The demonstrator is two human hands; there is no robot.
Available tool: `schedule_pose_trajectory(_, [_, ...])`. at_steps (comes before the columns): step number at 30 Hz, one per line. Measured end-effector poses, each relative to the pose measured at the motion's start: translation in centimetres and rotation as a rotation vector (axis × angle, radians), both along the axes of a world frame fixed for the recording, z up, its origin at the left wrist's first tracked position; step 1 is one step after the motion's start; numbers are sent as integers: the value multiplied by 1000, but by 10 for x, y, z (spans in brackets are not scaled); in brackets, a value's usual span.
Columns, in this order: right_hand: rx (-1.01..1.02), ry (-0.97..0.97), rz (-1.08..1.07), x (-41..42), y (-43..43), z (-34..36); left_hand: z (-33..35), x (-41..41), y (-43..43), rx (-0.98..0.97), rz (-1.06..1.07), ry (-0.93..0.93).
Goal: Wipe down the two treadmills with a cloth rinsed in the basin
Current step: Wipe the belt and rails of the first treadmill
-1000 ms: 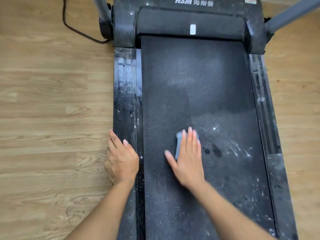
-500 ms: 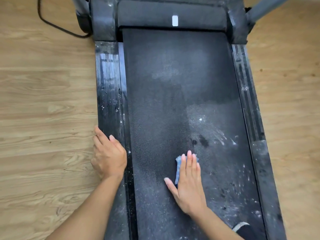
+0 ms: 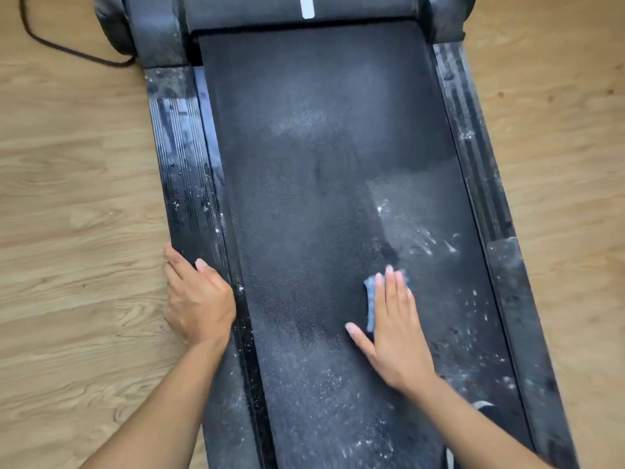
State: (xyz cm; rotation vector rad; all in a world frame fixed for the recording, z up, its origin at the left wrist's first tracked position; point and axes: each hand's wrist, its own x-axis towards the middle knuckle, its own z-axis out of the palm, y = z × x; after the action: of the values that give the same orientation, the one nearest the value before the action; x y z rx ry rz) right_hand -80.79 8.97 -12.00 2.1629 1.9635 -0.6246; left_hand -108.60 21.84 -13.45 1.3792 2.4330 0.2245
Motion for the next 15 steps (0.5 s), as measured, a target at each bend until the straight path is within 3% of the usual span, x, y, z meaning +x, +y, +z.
schedule_pose_trajectory(3, [-99,25,-49,3,-21,2,-2,-2,-2,-3,19,12])
schedule_pose_trajectory(9, [156,-5,-55,-1,232,-11,-6,2,0,-15,41,40])
schedule_pose_trajectory(11, [160,26,-57,1,269,-10,-3,2,-1,-24,44,60])
schedule_pose_trajectory(13, [171,29,-20,10,238,-13,-1,4,-3,-33,55,60])
schedule_pose_trajectory(15, [130,1,-20,24,146,-9,0,6,-4,-22,52,55])
